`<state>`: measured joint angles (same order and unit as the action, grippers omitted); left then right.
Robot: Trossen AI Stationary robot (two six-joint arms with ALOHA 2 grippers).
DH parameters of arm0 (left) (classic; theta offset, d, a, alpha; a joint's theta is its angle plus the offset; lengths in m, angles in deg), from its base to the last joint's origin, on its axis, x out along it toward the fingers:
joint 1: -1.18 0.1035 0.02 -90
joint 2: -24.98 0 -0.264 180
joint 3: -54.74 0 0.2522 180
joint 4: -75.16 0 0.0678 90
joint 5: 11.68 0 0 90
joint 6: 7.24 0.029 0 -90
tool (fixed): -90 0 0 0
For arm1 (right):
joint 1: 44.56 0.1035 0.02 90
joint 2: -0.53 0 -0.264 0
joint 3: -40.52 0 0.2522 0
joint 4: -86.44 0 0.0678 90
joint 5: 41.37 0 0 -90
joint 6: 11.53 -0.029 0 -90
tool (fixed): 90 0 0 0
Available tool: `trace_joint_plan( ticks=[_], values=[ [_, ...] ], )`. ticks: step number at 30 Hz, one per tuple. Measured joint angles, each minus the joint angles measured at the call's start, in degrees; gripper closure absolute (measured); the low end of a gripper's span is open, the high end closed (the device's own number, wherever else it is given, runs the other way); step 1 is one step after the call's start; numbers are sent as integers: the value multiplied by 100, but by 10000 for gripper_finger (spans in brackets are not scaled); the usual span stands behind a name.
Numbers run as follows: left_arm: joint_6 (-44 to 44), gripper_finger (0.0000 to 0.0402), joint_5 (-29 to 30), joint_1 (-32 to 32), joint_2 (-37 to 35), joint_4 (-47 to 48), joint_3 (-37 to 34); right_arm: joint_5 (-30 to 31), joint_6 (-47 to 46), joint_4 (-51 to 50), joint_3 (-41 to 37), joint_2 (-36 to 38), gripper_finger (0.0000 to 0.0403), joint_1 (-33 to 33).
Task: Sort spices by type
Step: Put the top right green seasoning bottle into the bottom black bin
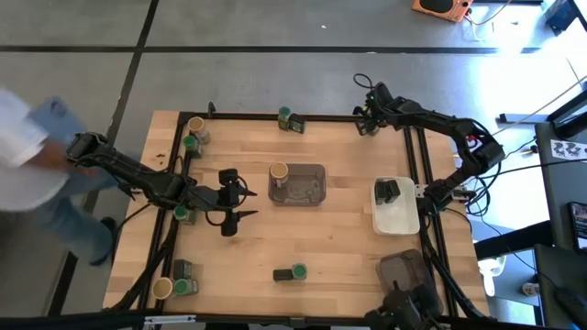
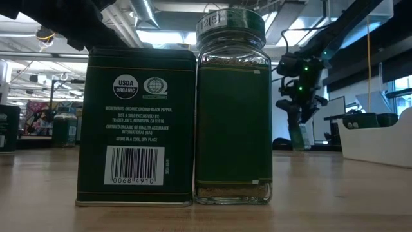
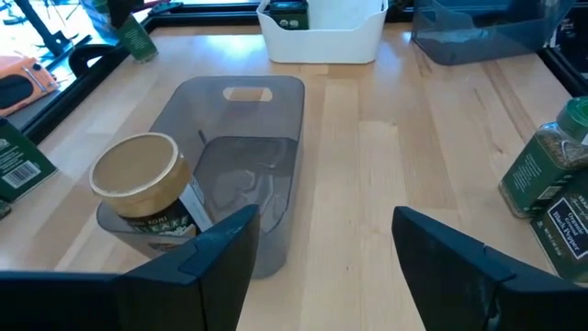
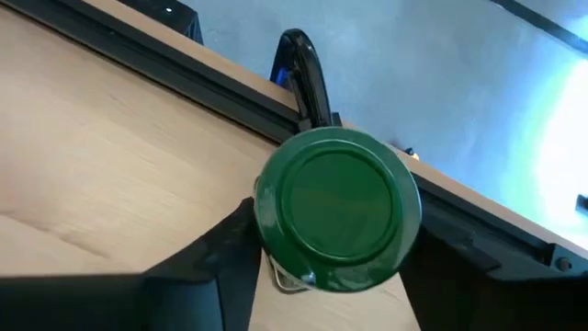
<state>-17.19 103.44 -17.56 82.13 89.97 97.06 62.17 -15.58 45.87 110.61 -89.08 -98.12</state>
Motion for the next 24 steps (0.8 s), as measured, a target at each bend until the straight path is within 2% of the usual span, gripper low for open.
trace_joint_plan(
  ticks=[9, 13, 18, 24],
  values=[
    [90, 155, 0, 0, 0, -2, 0, -218, 109, -187, -19, 638, 192, 700],
    [91, 155, -2, 0, 0, -2, 0, -218, 67, -478, -24, 932, 192, 1312],
    [67, 155, 0, 0, 0, 0, 0, -195, -402, -888, -24, 1231, 192, 2206],
    [-45, 155, -4, -2, 0, 3, 0, 102, -1058, -1333, -24, 1547, 192, 3349]
  ],
)
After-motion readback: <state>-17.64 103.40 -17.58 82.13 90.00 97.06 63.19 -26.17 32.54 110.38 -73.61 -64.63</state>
